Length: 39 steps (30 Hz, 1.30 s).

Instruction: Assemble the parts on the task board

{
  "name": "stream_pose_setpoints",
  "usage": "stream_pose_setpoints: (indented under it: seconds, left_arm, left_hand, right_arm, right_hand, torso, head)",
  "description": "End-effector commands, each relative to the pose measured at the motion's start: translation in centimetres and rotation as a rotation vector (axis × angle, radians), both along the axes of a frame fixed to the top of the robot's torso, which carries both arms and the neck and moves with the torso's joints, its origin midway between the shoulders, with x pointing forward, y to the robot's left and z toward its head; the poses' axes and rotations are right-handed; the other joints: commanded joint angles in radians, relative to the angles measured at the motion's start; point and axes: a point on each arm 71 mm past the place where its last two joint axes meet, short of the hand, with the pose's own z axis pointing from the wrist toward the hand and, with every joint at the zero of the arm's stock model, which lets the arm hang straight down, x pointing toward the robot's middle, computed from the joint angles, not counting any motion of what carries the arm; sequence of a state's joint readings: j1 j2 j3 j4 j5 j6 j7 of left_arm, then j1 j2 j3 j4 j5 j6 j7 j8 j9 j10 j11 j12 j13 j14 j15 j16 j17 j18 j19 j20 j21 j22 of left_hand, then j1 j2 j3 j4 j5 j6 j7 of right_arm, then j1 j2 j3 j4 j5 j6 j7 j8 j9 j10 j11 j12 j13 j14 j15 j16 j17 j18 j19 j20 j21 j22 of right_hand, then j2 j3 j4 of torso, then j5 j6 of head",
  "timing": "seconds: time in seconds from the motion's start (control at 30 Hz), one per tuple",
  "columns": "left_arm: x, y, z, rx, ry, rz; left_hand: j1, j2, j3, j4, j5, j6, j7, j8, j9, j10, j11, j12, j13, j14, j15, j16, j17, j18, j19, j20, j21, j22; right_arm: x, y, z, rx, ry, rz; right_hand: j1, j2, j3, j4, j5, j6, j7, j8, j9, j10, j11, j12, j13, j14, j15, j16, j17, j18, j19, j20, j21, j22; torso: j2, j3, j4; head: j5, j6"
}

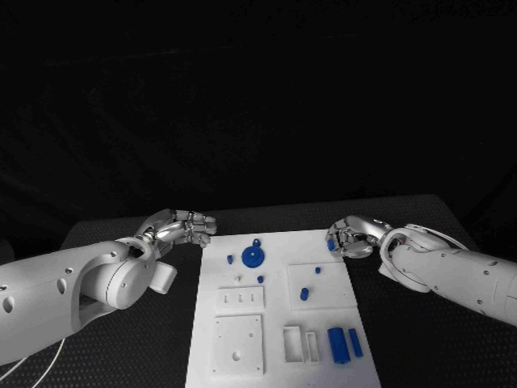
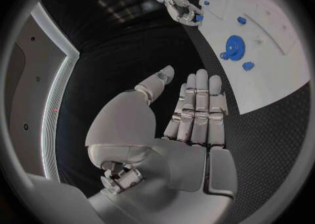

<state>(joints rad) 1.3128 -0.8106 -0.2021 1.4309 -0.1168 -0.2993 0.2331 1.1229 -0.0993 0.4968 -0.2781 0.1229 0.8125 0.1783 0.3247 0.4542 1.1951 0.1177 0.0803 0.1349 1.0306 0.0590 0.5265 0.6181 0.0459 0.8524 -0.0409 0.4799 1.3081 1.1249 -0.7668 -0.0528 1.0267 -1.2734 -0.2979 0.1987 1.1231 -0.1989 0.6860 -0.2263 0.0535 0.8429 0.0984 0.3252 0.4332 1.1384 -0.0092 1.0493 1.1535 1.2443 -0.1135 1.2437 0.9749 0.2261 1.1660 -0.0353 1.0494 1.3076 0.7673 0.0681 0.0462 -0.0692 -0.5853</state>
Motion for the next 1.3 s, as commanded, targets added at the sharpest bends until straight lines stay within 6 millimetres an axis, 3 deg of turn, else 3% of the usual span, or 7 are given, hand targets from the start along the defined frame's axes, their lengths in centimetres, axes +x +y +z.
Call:
stream_pose_setpoints:
  seconds: [0.03,0.23,0.43,0.83,1.0,1.3]
  left_arm:
    - [-0.07,-0.28,0.13,-0.007,-0.007,-0.020]
    - [-0.05,-0.23,0.12,-0.007,-0.007,-0.018]
    - [-0.08,-0.25,0.12,-0.007,-0.006,-0.020]
    - [-0.08,-0.17,0.11,-0.006,-0.005,-0.018]
    - [-0.09,-0.16,0.11,-0.005,-0.005,-0.018]
    - [-0.08,-0.14,0.11,-0.005,-0.005,-0.017]
  left_hand:
    - [-0.009,-0.003,0.005,0.000,0.000,0.001,0.005,-0.005,0.001,0.001,0.006,-0.007,0.002,-0.003,0.002,-0.003,0.001,0.018,-0.008,0.002,0.007,0.019]
    - [-0.009,-0.003,0.005,0.000,0.000,0.000,0.005,-0.005,0.001,0.001,0.006,-0.007,0.002,-0.003,0.002,-0.003,0.001,0.018,-0.008,0.002,0.007,0.019]
    - [-0.009,-0.003,0.005,0.000,0.001,0.000,0.005,-0.005,0.002,0.001,0.006,-0.007,0.002,-0.003,0.002,-0.004,0.002,0.018,-0.009,0.002,0.007,0.018]
    - [-0.009,-0.003,0.006,0.000,0.001,0.000,0.005,-0.005,0.002,0.001,0.006,-0.007,0.002,-0.003,0.002,-0.004,0.002,0.018,-0.009,0.002,0.007,0.018]
    - [-0.008,-0.003,0.006,0.000,0.001,0.000,0.005,-0.005,0.002,0.001,0.006,-0.007,0.002,-0.003,0.002,-0.004,0.002,0.018,-0.009,0.002,0.007,0.018]
    - [-0.007,-0.003,0.006,-0.001,0.001,0.000,0.005,-0.005,0.002,0.001,0.005,-0.008,0.002,-0.003,0.002,-0.004,0.002,0.018,-0.009,0.002,0.007,0.018]
  right_arm:
    - [-0.04,0.21,-0.27,-0.001,0.017,0.003]
    - [0.02,0.11,-0.32,0.002,0.021,-0.006]
    - [0.01,0.45,-0.44,0.005,0.022,-0.002]
    - [0.01,0.51,-0.59,0.004,0.023,-0.008]
    - [0.04,0.34,-0.59,0.001,0.020,-0.014]
    - [0.04,0.33,-0.58,0.002,0.017,-0.015]
  right_hand:
    - [-0.011,0.002,0.005,0.003,-0.004,0.007,0.008,0.006,0.001,0.001,0.004,0.007,-0.001,0.006,0.001,0.005,0.002,0.036,-0.003,0.001,0.007,0.019]
    - [-0.017,0.012,0.013,0.010,-0.005,0.033,0.015,0.018,0.006,0.003,0.010,0.009,-0.002,0.009,0.007,0.006,0.003,0.036,-0.001,-0.001,0.009,0.018]
    - [-0.023,0.021,0.021,0.013,-0.005,0.074,0.023,0.036,0.013,0.006,0.018,0.013,-0.003,0.013,0.014,0.008,0.005,0.036,0.001,-0.003,0.013,0.018]
    - [-0.030,0.024,0.023,0.014,-0.005,0.093,0.019,0.042,0.016,0.007,0.015,0.015,-0.004,0.015,0.012,0.008,0.006,0.036,0.002,-0.003,0.016,0.018]
    - [-0.027,0.037,0.033,0.013,-0.005,0.109,0.015,0.047,0.018,0.008,0.011,0.015,-0.006,0.015,0.008,0.008,0.006,0.036,0.002,-0.004,0.016,0.017]
    - [-0.030,0.036,0.037,0.010,-0.005,0.112,0.013,0.046,0.018,0.007,0.009,0.015,-0.008,0.015,0.007,0.007,0.007,0.036,0.001,-0.004,0.017,0.017]
  torso:
    - [0.000,0.0004,-0.0011]
    - [0.000,0.0000,0.0014]
    - [0.000,0.0001,-0.0003]
    - [0.000,-0.0012,0.0008]
    - [-0.001,-0.0004,-0.0004]
    - [-0.001,0.0003,-0.0001]
  head:
    - [0.000,0.000]
    - [-0.001,-0.002]
    - [0.001,-0.002]
    - [0.001,-0.003]
    - [0.002,-0.004]
    - [0.001,-0.004]
